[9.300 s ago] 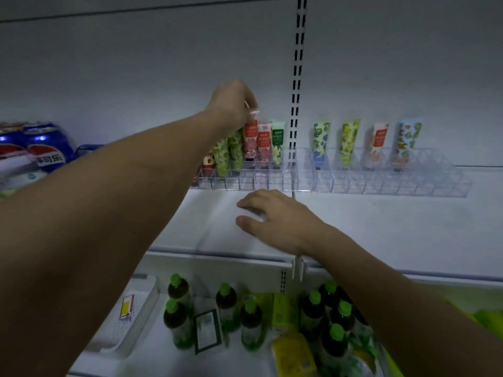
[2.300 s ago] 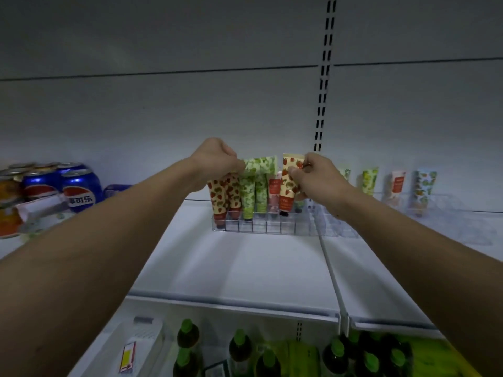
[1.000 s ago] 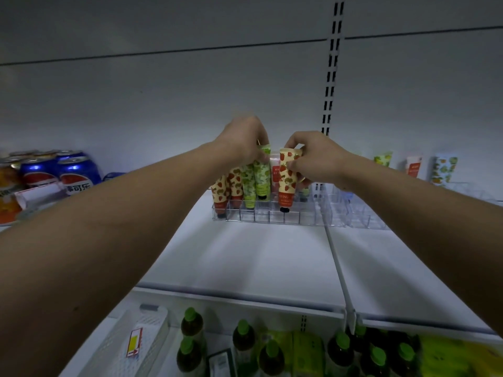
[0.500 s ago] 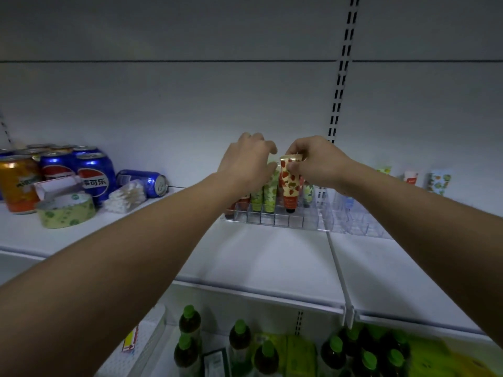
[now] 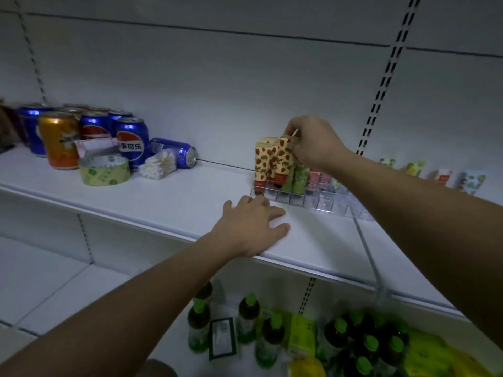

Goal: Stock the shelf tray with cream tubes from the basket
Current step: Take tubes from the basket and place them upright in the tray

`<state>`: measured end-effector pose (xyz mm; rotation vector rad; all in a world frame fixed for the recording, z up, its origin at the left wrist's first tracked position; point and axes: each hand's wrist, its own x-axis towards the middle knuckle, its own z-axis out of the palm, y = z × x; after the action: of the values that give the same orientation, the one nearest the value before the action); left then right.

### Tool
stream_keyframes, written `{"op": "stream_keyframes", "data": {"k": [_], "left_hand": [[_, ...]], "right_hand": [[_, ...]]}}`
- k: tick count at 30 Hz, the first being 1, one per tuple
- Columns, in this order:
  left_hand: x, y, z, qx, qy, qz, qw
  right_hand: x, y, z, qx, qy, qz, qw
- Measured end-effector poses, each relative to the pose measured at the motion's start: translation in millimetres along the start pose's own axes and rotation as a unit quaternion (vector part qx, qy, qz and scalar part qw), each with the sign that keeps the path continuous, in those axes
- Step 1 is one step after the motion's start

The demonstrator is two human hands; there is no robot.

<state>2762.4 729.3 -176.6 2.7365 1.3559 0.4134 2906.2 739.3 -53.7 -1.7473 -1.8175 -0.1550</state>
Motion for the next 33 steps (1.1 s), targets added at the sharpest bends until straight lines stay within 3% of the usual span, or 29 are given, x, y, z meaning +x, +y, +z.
{"op": "stream_keyframes", "data": {"k": [10,18,25,28,33], "left_hand": [[7,-4,8,-0.011,0.032,0.000,0.999],[1,0,0,-0.013,0.022,-0.009,1.000],[-33,23,-18,0.076,0.066,-0.136,0.986],[-64,33,-25,0.017,0.110,-0.135,0.985],[-142,35,-5,-0.086,0.252,-0.102,0.958]], "right_hand": [[8,-1,40,-0.016,-0.024,0.030,0.999],[-15,-14,12,-0.047,-0.003,0.041,0.998],[-90,-31,-35,-0.015,-0.158,0.069,0.985],[-134,-41,-45,0.018,-0.211,0.068,0.975],[-209,-43,-28,0.051,-0.286,0.059,0.955]]}}
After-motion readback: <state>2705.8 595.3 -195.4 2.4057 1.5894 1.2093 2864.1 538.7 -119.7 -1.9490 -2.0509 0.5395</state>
